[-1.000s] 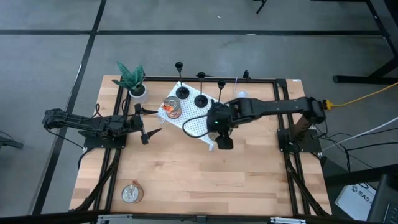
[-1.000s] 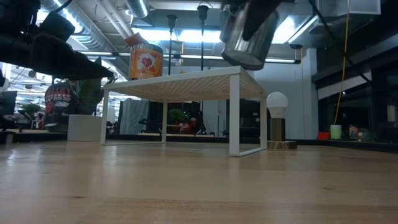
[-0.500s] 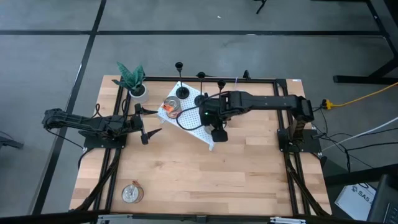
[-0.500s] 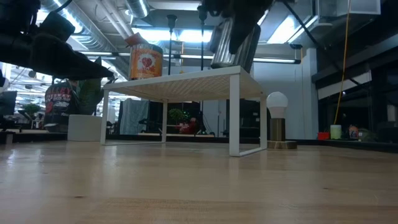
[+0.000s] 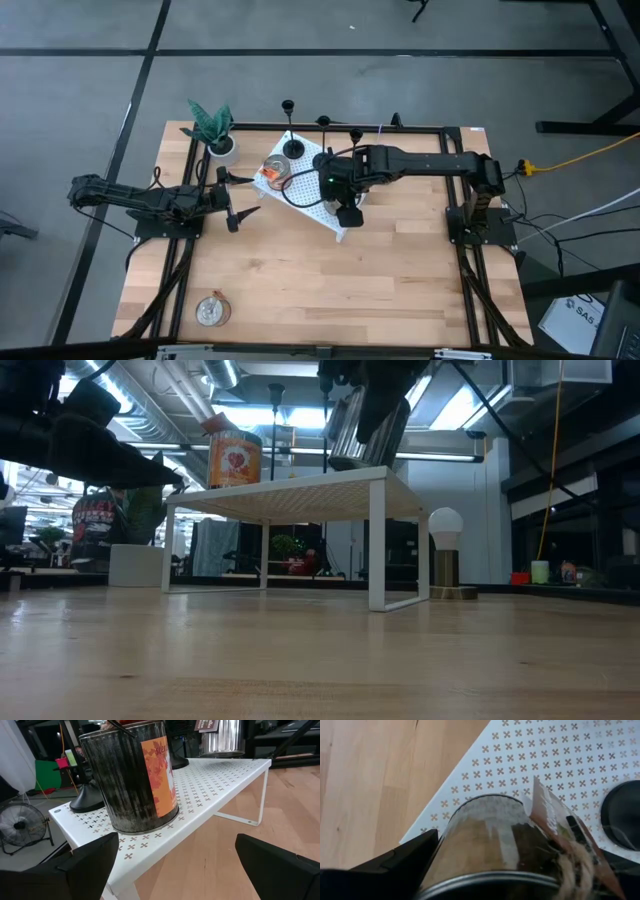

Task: Pick & Place candle stick holders
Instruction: Put the brown scented candle on the shelf

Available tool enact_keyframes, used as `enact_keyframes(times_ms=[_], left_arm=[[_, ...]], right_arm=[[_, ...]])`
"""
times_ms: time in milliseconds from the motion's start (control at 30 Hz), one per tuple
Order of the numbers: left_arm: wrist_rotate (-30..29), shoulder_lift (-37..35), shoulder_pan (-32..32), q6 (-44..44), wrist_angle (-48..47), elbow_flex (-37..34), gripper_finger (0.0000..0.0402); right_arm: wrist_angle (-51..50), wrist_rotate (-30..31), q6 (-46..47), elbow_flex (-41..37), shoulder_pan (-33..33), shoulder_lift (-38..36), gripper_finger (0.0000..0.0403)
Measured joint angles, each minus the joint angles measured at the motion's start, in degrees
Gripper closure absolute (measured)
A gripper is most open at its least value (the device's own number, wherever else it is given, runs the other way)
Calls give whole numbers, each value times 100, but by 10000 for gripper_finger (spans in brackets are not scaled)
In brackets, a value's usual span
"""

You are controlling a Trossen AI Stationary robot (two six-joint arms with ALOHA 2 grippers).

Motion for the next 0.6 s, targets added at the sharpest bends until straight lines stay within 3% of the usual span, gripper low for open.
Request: enact_keyframes(times_ms=[600], left_arm=[[0, 1, 2, 0, 1, -1, 2]], right_arm=[[89, -217, 32, 11, 0, 315, 40]])
